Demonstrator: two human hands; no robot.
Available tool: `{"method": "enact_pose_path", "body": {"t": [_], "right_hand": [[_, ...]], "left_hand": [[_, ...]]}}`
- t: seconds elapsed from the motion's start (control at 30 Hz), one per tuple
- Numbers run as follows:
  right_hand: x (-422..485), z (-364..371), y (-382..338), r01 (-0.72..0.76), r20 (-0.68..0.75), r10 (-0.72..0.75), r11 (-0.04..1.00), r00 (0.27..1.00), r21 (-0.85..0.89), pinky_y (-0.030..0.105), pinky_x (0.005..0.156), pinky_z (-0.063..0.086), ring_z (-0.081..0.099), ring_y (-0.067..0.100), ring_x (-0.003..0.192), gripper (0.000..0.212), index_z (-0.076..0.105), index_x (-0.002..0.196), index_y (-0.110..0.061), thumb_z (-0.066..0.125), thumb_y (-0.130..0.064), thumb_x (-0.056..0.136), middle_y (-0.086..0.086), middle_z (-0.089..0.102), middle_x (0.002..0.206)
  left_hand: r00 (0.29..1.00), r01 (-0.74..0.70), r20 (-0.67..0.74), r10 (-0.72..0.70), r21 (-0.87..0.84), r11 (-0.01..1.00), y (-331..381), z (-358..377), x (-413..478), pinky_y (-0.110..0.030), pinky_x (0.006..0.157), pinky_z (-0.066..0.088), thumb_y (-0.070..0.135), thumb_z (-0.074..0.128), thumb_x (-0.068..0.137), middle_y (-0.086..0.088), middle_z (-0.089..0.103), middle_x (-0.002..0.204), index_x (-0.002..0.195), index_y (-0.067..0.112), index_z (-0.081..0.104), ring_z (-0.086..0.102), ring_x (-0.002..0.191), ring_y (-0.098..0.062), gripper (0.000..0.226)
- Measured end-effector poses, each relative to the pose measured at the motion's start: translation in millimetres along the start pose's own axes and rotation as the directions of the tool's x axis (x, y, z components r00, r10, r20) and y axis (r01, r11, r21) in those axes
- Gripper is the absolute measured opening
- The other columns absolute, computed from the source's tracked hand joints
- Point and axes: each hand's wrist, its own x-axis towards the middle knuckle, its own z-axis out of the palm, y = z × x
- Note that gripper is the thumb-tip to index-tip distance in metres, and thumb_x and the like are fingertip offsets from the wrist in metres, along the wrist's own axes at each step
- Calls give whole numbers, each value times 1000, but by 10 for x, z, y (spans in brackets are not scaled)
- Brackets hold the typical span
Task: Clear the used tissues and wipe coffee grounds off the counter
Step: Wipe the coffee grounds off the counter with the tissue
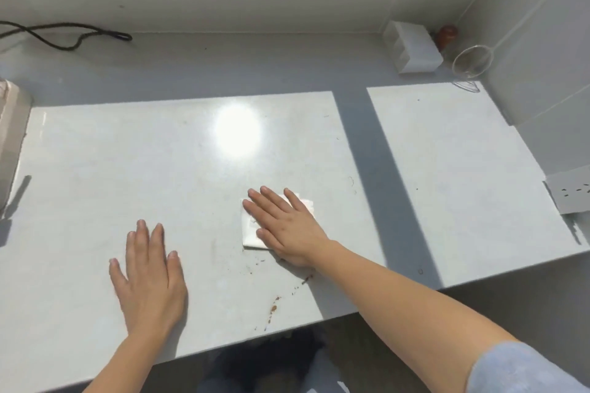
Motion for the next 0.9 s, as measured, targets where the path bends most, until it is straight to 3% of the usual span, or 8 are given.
{"method": "enact_pose_path", "body": {"t": [0.1, 0.27, 0.4, 0.6, 0.7, 0.77, 0.83, 0.9], "right_hand": [[133, -117, 407, 12, -33, -12, 1000, 999, -21, 39, 119, -9, -9, 11, 148, 55, 2, 153, -27, 22, -37, 102, -8, -2, 161], [618, -452, 1241, 2, -53, -4, 999, 999, -39, 42, 120, -1, -4, 12, 148, 54, 6, 153, -27, 22, -35, 102, -8, 1, 162], [894, -617, 1787, -135, -113, 133, 991, 985, -6, 42, 120, -3, -4, 14, 149, 53, 8, 153, -24, 22, -32, 103, -4, 3, 162], [758, -512, 1528, -246, -160, 247, 969, 956, 24, 44, 120, -3, -6, 16, 149, 55, 5, 153, -17, 20, -30, 102, 0, 0, 163], [509, -284, 830, -137, -145, 138, 990, 980, 17, 42, 120, -6, -11, 13, 148, 58, 1, 153, -18, 17, -33, 100, -2, -5, 162], [381, -91, 260, 41, -106, -39, 999, 994, 21, 42, 120, -8, -14, 13, 147, 58, -1, 153, -19, 16, -35, 100, -3, -7, 162], [269, 83, -198, 257, -17, -257, 966, 966, 3, 44, 120, -8, -15, 13, 147, 58, -1, 153, -19, 14, -38, 100, -3, -7, 162], [317, 89, -258, 324, 17, -324, 946, 946, -5, 44, 120, -7, -16, 13, 147, 58, -2, 153, -20, 14, -39, 100, -4, -8, 162]], "left_hand": [[986, 164, -33, -162, 73, 984, 95, 102, -223, -53, 115, 5, 32, 19, 98, -3, 10, 160, 149, 24, 16, 0, 147, -18, 52], [980, 192, -75, -183, 134, 972, 144, 212, -221, -50, 114, 1, 41, 9, 94, 1, 8, 160, 149, 26, 14, -1, 147, -18, 58], [978, 187, -116, -173, 121, 975, 134, 230, -208, -49, 115, 2, 39, 14, 94, 2, 11, 160, 148, 27, 16, 2, 147, -18, 55], [974, 191, -143, -178, 86, 978, 170, 220, -205, -48, 117, 0, 38, 15, 96, 3, 11, 160, 148, 29, 17, 0, 147, -15, 52], [971, 200, -152, -184, 94, 975, 179, 232, -241, -48, 117, 0, 37, 16, 97, 3, 11, 160, 148, 27, 18, 1, 147, -16, 52], [968, 205, -168, -188, 88, 975, 199, 226, -231, -47, 117, 3, 33, 20, 98, 3, 14, 159, 148, 27, 21, 5, 147, -17, 50], [969, 170, -191, -157, 54, 984, 187, 167, -198, -46, 116, 12, 28, 26, 98, 2, 25, 157, 145, 25, 31, 16, 145, -18, 47], [947, 200, -248, -202, -33, 979, 75, 88, -170, -42, 113, 16, 28, 25, 96, 2, 33, 153, 140, 23, 39, 27, 140, -18, 46]]}}
